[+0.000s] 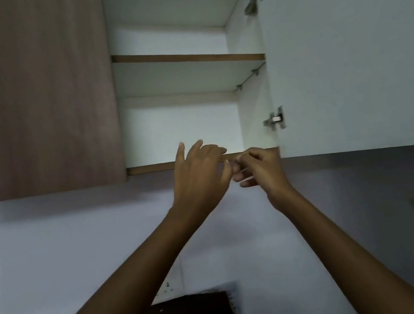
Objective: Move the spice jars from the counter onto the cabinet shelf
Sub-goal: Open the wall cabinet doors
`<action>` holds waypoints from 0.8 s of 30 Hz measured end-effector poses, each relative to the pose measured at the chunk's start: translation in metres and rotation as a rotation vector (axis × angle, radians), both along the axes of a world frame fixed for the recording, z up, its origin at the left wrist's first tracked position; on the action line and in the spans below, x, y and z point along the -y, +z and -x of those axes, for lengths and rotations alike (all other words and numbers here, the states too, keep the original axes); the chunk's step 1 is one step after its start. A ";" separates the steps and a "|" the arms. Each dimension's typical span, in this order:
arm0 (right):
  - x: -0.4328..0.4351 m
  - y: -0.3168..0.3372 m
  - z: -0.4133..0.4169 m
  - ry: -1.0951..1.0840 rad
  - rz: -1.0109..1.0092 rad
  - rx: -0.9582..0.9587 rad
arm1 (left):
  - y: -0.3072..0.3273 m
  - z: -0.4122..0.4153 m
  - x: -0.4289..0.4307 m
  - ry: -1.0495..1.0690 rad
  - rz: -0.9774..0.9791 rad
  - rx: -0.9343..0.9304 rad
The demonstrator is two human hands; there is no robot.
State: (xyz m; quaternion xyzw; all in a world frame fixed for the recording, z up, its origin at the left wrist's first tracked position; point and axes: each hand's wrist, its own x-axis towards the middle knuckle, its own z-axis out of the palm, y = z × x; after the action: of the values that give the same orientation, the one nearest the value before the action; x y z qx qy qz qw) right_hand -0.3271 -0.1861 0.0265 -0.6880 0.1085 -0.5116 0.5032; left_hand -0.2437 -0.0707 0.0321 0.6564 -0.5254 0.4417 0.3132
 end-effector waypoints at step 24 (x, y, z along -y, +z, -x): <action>-0.076 0.070 -0.275 0.119 0.216 -0.091 | 0.009 -0.217 -0.050 0.467 -0.011 -0.147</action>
State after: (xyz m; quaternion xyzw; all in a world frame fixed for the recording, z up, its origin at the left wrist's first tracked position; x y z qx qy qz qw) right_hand -0.0521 -0.1098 0.0969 -0.7660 0.0347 -0.4577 0.4500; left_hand -0.0270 -0.0204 0.0413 0.7921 -0.3375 0.4502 0.2365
